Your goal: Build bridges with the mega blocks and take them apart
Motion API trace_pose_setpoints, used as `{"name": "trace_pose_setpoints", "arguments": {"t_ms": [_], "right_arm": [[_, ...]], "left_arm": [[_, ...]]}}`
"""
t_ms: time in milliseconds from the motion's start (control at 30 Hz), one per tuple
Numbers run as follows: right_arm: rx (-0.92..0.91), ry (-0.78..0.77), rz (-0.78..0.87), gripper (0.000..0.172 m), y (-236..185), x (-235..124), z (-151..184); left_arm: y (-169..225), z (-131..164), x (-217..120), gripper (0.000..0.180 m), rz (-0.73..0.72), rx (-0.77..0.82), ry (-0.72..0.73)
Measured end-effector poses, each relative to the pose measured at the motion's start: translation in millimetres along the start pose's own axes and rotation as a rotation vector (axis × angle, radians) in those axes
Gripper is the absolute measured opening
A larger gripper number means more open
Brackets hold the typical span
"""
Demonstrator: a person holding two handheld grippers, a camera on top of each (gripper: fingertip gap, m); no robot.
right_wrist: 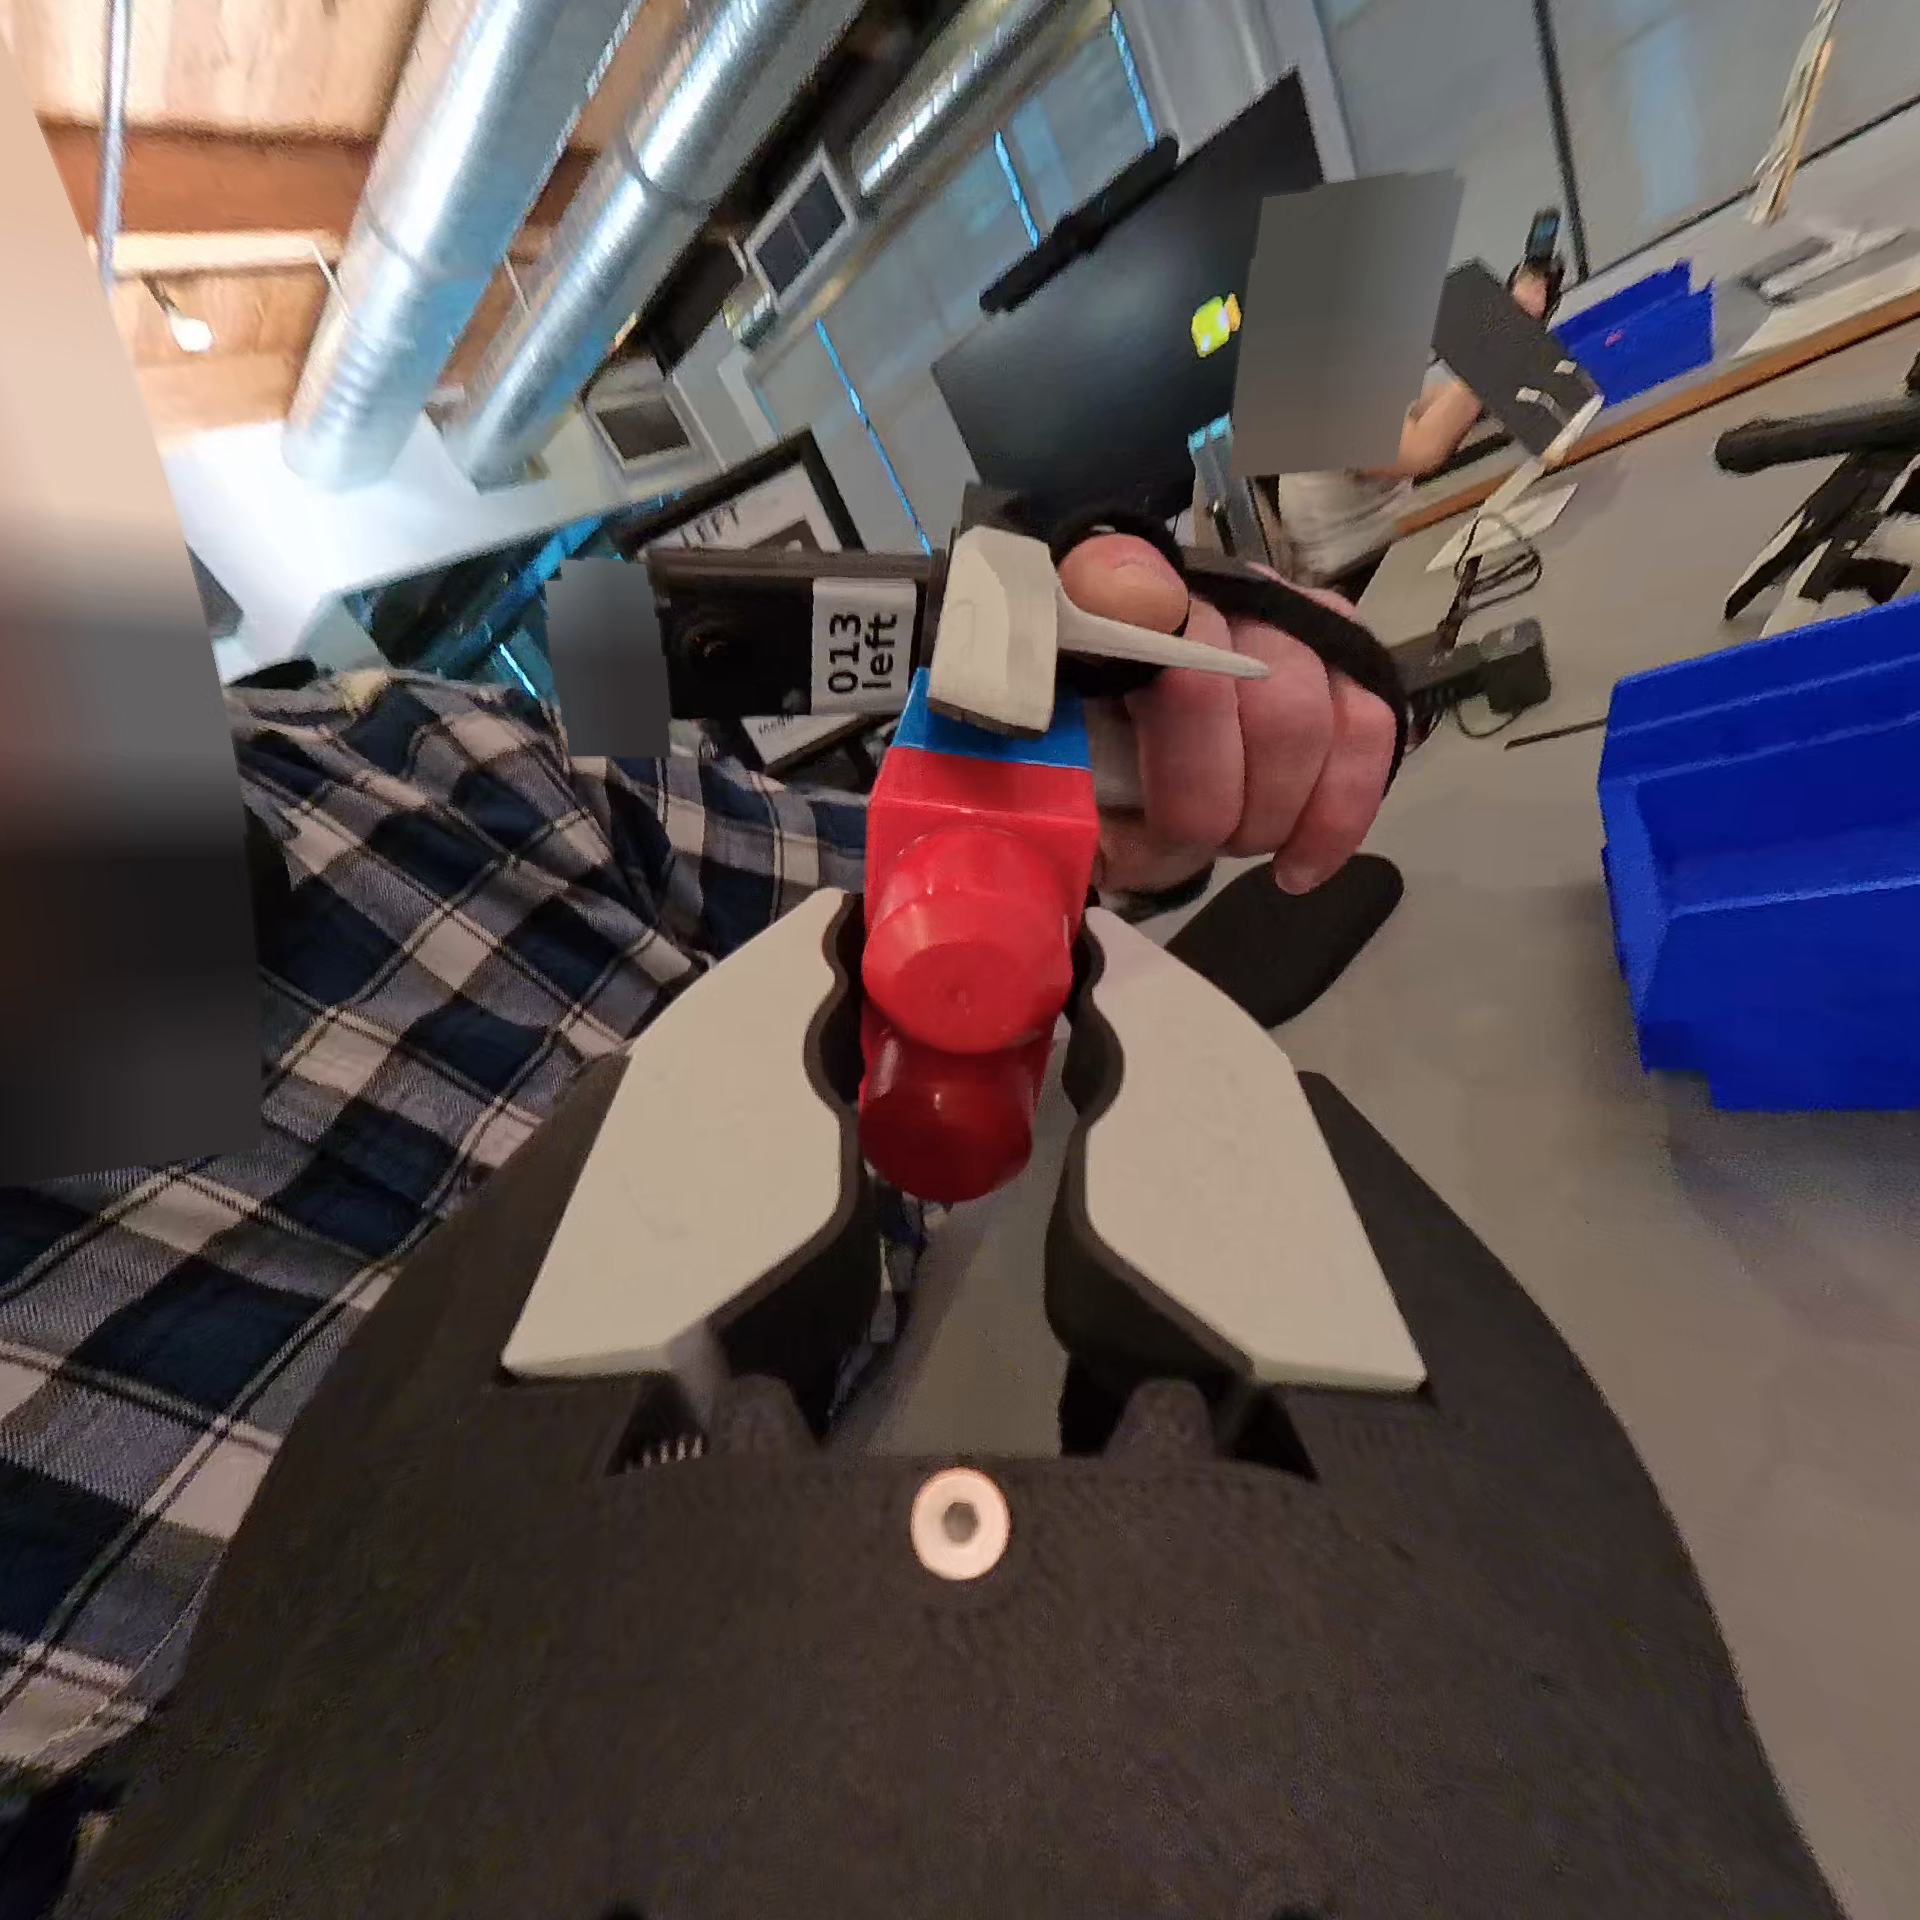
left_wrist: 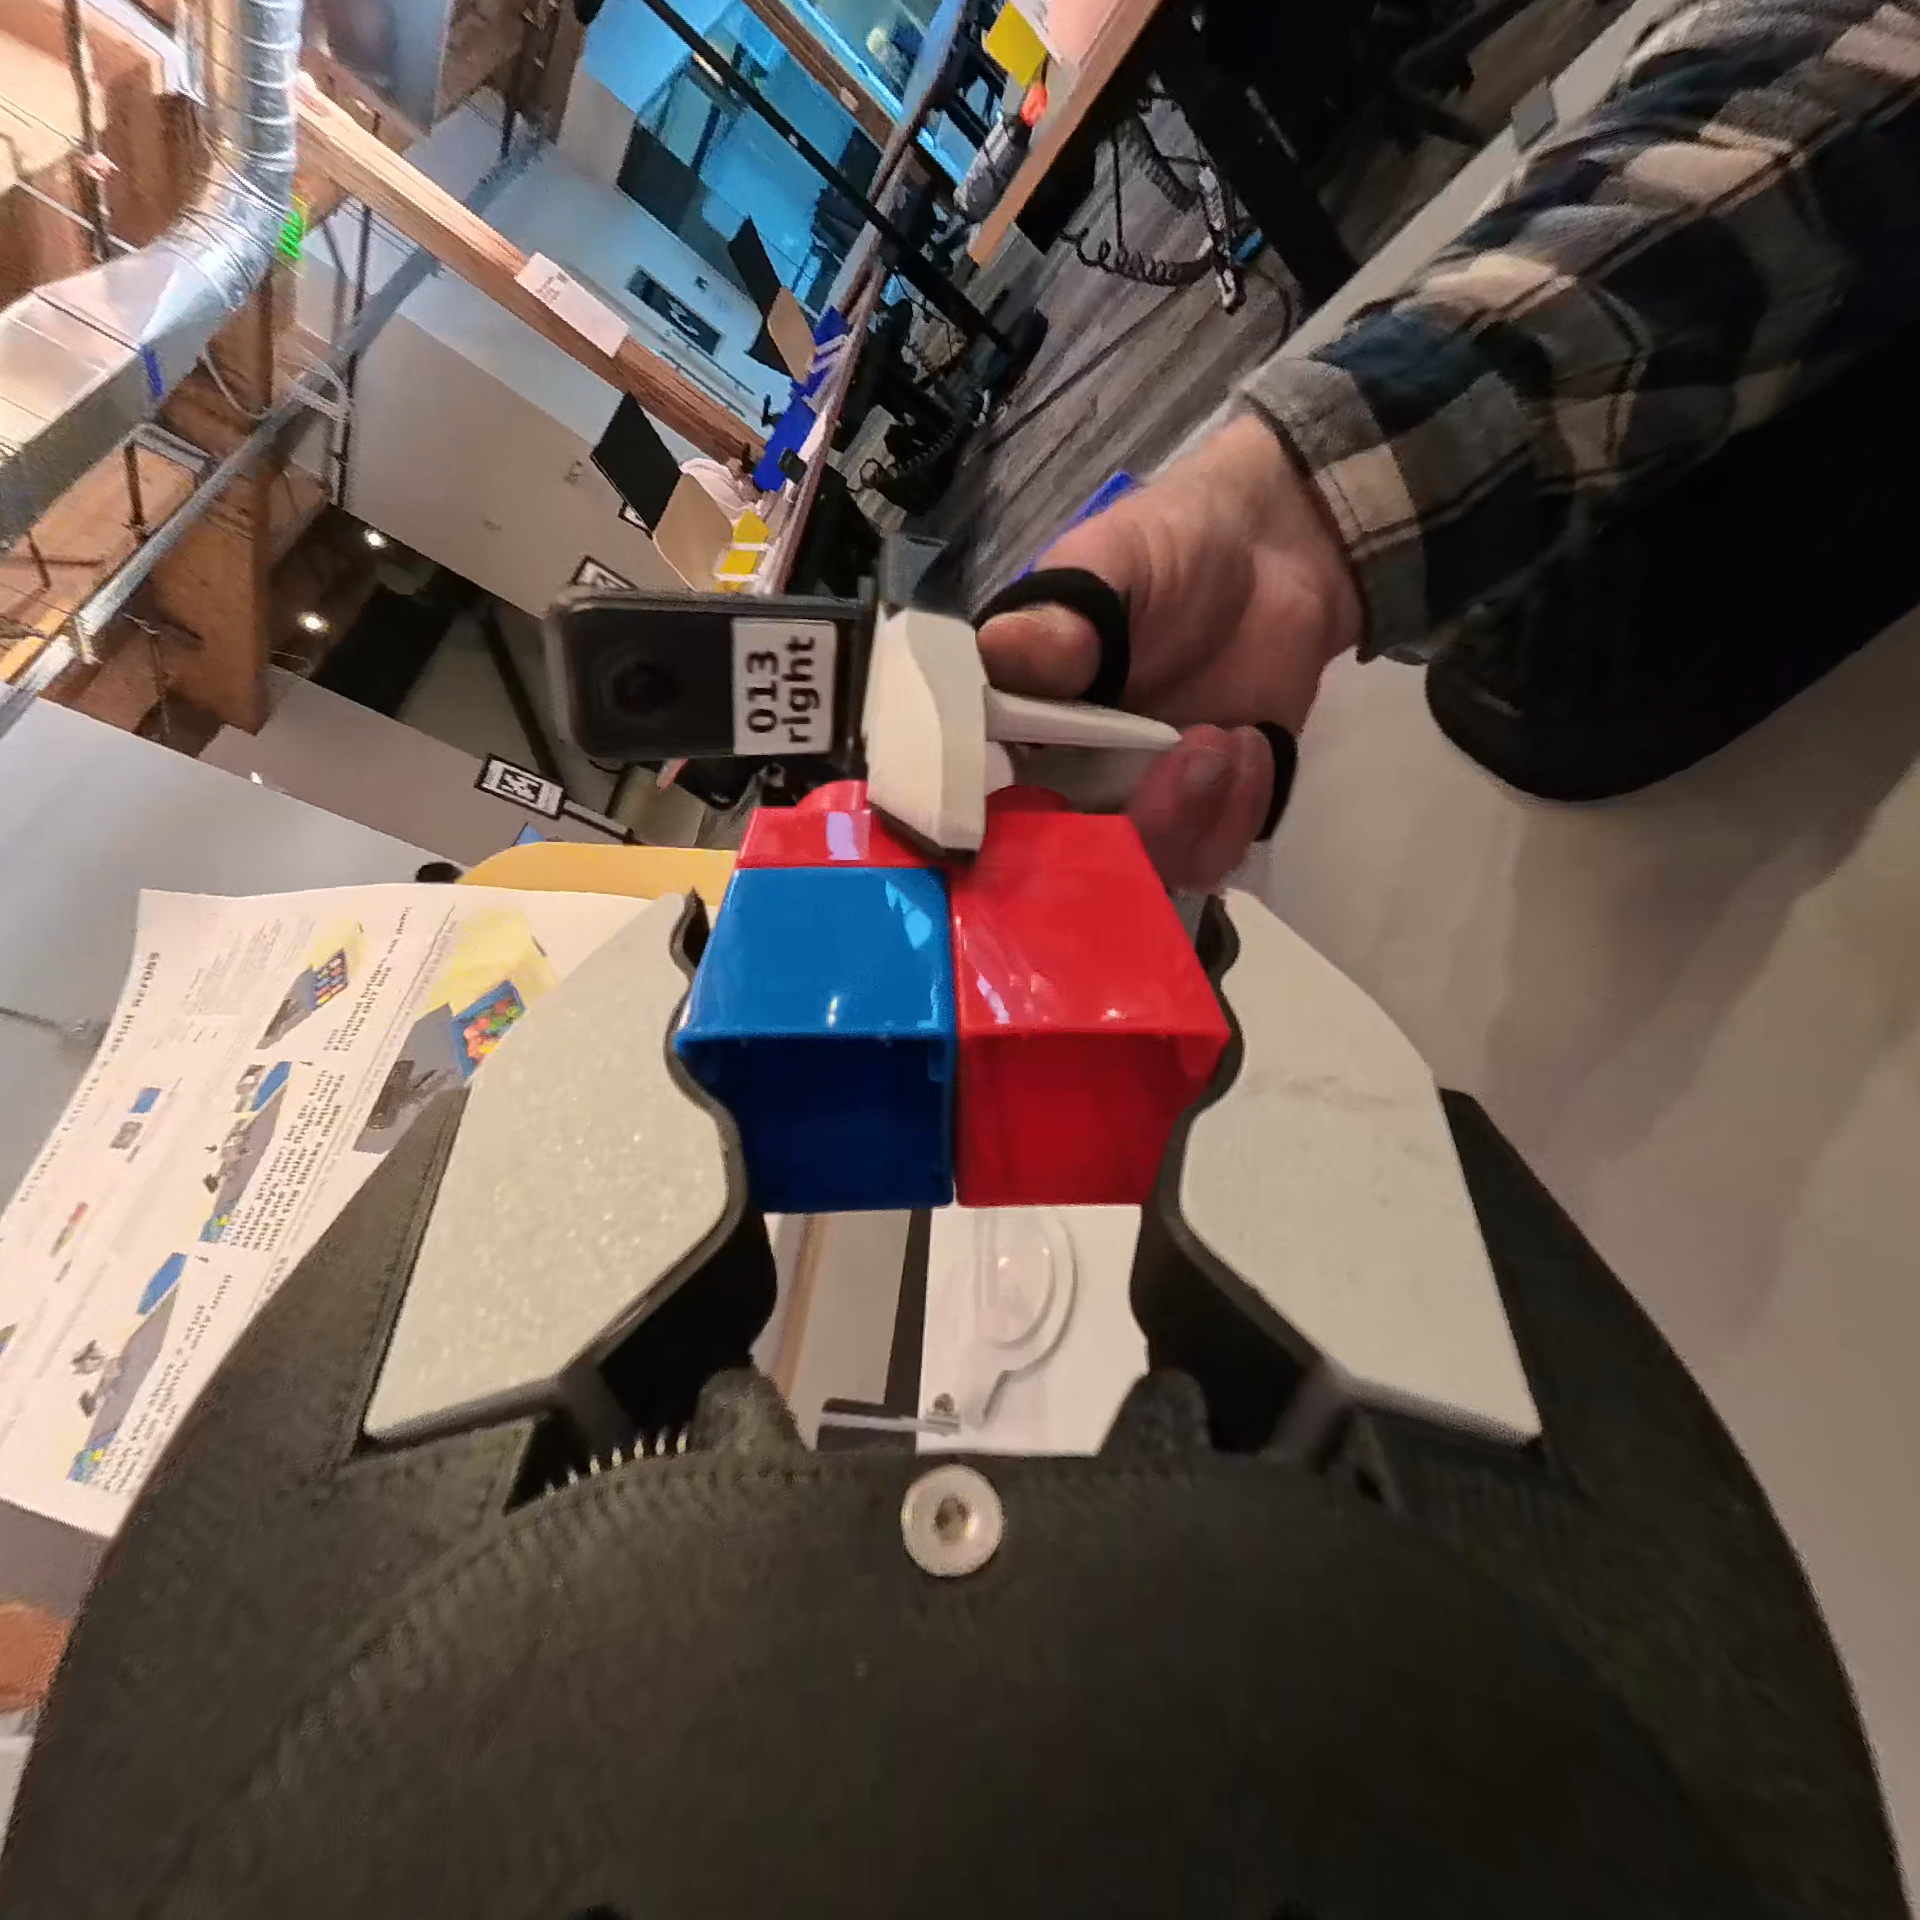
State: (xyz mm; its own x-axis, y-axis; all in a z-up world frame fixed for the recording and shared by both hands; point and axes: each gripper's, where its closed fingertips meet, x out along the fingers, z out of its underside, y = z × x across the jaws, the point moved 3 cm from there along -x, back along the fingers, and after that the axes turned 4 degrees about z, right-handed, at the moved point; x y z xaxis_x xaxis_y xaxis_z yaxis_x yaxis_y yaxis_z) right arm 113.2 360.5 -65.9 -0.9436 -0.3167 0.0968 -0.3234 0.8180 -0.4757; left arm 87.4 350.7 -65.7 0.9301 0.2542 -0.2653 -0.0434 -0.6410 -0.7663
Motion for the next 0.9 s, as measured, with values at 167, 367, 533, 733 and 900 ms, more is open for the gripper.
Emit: {"name": "trace_pose_setpoints", "arguments": {"t_ms": [167,367,533,733,900], "right_arm": [[-0.015,-0.090,-0.003,0.037,-10.7,6.4,4.9],[-0.091,0.055,0.194,0.037,-11.6,-64.6,-35.0],[-0.203,-0.104,0.708,0.037,14.2,-125.2,-38.5],[0.051,-0.195,1.217,0.037,53.9,-269.6,-3.1],[0.180,-0.256,1.557,0.089,71.7,-343.9,23.5]], "left_arm": [[8.0,-8.7,-6.8,0.087,0.006,0.020,-0.028],[-36.1,-11.4,-68.3,0.087,-0.185,-0.026,-0.021],[-19.4,3.8,-56.2,0.087,-0.089,-0.062,-0.070],[-4.4,12.9,-43.1,0.088,-0.059,-0.088,-0.081],[-0.1,13.1,-32.9,0.088,-0.040,-0.092,-0.078]]}}
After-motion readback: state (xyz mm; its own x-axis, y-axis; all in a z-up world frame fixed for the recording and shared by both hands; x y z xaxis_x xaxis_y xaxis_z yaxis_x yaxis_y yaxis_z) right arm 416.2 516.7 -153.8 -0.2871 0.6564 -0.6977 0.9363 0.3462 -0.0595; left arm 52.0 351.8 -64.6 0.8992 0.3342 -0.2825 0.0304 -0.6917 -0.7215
